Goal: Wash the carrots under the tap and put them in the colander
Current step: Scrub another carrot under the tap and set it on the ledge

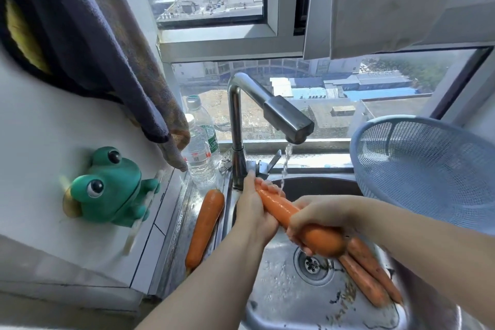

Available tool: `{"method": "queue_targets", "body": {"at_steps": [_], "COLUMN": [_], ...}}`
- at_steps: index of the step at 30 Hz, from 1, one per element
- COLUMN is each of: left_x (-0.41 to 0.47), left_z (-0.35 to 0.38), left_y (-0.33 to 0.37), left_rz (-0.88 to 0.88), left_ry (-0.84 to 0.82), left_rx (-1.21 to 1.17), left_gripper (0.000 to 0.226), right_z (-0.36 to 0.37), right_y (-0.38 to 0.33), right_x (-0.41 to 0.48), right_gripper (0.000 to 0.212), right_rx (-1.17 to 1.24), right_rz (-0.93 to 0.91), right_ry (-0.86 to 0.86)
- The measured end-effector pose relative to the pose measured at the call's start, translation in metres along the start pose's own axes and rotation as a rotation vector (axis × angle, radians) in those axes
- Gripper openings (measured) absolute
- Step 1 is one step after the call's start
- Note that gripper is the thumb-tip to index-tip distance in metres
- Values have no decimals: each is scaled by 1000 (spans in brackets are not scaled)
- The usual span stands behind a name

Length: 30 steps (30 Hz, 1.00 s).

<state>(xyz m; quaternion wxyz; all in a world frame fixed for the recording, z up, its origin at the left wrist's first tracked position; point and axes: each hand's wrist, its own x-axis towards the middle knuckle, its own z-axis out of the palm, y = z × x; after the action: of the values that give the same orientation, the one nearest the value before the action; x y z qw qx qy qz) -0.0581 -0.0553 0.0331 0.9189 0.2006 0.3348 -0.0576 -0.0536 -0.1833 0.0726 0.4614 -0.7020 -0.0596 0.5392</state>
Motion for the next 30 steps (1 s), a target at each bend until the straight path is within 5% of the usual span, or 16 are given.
{"method": "queue_targets", "body": {"at_steps": [6,9,13,19,21,25,30], "left_x": [13,13,13,10,11,14,14], "left_z": [-3,-6,-6,1,1,-9,-13], "left_y": [-19,-29,-17,1,8,16,22], "left_rz": [240,267,252,185,149,18,46], "left_ry": [283,322,237,82,22,-40,-31], "left_rx": [240,346,353,424,455,400,372], "left_gripper": [14,26,28,17,20,26,33], "right_z": [18,23,18,0,0,4,10], "right_y": [-8,0,-3,5,12,8,-1], "right_x": [8,11,16,21,21,26,33], "right_gripper": [18,29,12,8,24,60,71], "right_rx": [-1207,-1381,-1120,213,504,570,499], "right_rz": [-135,-216,-246,-37,-22,33,28], "right_ry": [555,693,555,20,-117,-116,-88]}}
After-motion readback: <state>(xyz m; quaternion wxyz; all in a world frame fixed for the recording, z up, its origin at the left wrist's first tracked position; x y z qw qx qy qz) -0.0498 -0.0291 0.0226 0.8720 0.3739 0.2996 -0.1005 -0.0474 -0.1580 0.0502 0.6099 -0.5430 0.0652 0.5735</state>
